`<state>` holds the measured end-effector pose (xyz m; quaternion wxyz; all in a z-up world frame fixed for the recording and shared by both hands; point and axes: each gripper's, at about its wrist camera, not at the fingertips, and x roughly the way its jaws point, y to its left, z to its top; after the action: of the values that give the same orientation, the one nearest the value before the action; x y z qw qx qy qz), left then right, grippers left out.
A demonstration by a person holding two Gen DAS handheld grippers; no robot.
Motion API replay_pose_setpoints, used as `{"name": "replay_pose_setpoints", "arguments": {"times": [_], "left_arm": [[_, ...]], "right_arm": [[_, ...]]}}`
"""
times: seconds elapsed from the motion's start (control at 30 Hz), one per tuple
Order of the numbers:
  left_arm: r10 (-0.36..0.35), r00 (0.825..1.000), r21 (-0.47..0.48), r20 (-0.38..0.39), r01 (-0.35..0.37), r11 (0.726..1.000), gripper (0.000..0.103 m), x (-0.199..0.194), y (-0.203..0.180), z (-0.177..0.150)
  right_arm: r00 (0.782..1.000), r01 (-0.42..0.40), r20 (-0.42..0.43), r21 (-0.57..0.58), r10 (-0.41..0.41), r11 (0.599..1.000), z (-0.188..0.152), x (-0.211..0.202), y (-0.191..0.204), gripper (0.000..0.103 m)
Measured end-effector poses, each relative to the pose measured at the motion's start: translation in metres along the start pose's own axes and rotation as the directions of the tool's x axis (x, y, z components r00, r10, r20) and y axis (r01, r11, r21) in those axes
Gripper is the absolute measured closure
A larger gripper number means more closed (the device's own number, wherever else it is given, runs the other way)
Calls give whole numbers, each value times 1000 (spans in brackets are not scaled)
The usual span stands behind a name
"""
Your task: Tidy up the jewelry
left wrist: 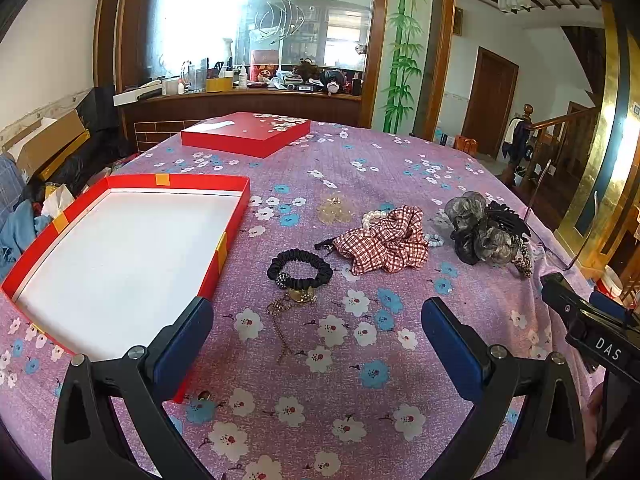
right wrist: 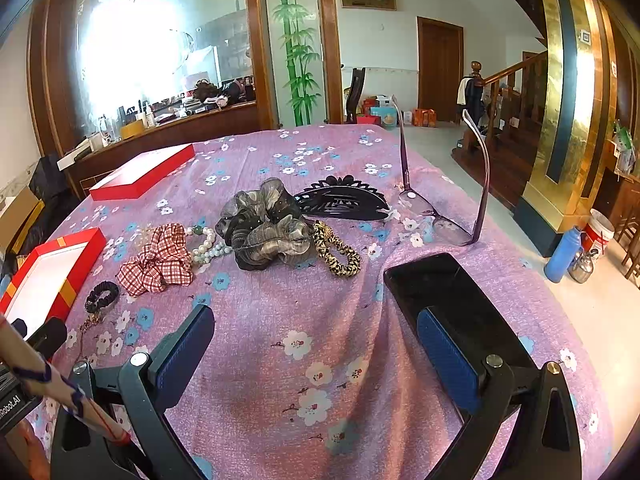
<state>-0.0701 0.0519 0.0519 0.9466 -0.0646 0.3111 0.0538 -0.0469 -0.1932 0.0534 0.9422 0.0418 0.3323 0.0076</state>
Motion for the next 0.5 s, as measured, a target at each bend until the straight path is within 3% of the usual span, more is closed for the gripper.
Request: {"name": "replay_pose_setpoints", "arguments": {"times": [0.5], "left_arm": [[14,1000,5,-11,-14,1000,0,0,0,-2]], "right_arm": [[1000,-3,-5,-4,3,1000,1,1,2,0]]}}
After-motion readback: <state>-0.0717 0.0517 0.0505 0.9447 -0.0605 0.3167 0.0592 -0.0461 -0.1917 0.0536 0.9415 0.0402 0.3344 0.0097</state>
